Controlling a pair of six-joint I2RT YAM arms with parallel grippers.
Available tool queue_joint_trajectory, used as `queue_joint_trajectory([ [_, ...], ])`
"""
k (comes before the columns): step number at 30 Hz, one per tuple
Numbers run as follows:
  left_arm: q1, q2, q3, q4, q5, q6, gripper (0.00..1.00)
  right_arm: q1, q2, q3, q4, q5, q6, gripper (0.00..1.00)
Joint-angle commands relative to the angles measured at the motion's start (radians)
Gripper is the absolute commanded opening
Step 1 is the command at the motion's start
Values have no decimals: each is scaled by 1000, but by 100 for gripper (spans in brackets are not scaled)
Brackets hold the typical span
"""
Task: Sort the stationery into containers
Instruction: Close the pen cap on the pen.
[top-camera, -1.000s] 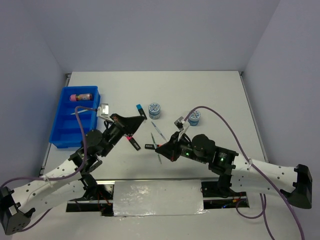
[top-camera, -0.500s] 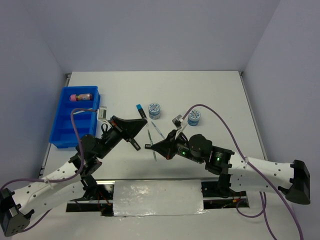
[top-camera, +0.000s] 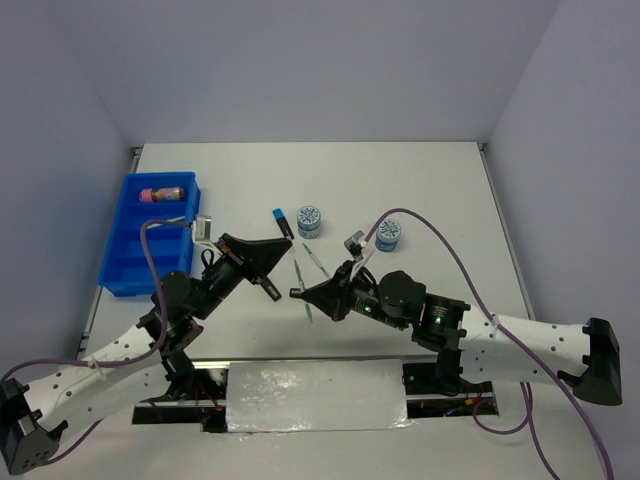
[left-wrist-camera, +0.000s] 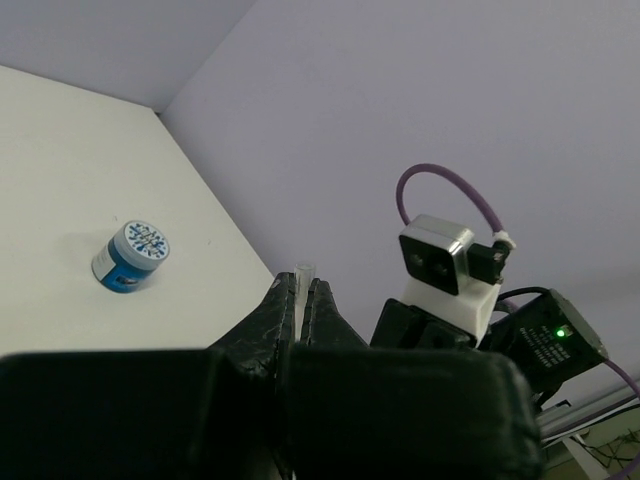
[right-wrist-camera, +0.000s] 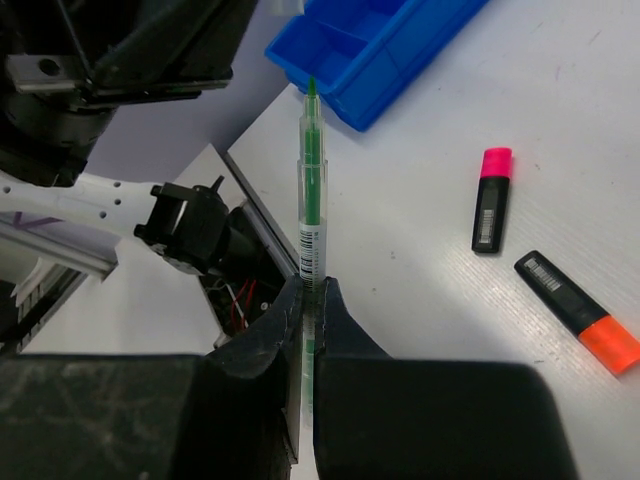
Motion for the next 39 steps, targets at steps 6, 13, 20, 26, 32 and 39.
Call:
queue_joint_trajectory([
  [6,2,8,-32,72,2,8,0,11,-14,78,5,54,-29,0],
  [13,2,1,-37,80,13,1,0,11,16,93,0,55,-33,0],
  [20,0,-39,-27,28,-50,10,0,14,19,76,5,31,-13,0],
  [26,2,-61,-13,11,-72,18,0,19,22,72,4,23,-9,0],
  [32,2,-42,-17,35,-53,5,0,22,41,93,-1,19,-12,0],
  [39,2,-33,-24,62,-44,-1,0,22,53,98,-4,22,-12,0],
])
